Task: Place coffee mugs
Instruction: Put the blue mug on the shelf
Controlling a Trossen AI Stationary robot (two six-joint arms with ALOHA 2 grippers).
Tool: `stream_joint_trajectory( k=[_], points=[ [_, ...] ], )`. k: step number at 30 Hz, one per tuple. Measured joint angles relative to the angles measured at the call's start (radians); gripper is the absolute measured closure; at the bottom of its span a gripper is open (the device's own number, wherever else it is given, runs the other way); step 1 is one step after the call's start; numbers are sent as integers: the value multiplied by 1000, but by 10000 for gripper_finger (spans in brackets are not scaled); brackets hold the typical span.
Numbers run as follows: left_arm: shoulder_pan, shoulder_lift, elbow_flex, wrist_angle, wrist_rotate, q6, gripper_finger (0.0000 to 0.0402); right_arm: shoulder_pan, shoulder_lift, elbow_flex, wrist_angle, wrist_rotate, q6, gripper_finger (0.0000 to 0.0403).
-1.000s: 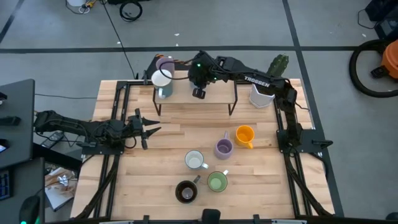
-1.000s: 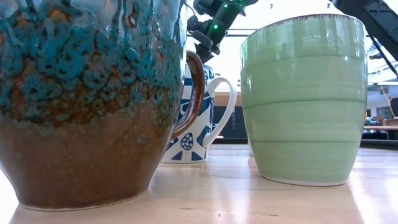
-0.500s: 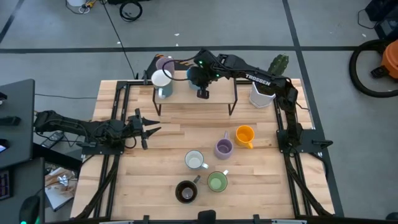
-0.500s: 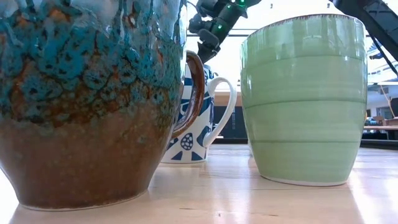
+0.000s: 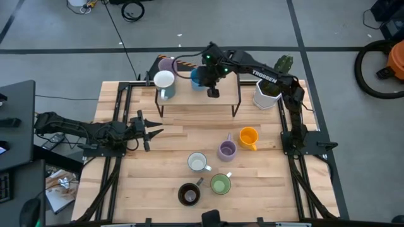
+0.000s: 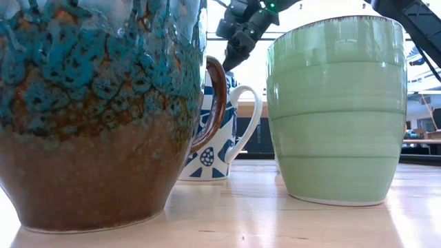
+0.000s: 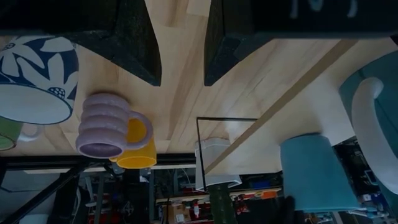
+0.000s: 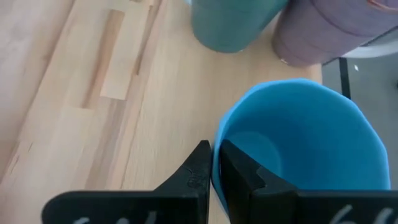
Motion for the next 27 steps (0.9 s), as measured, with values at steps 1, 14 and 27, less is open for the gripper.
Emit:
stream_joint_trajectory(
  k=[1,14,27],
  points=[
    [0,0,0,0,0,0,274,-4,-1,0,-5,-10,-14,373],
    [0,0,0,13,0,3,274,-43,-8,15,-60,-215,-247,373],
    [0,0,0,13,0,3,274,-44,-8,17,-131,-177,-253,368]
  ],
)
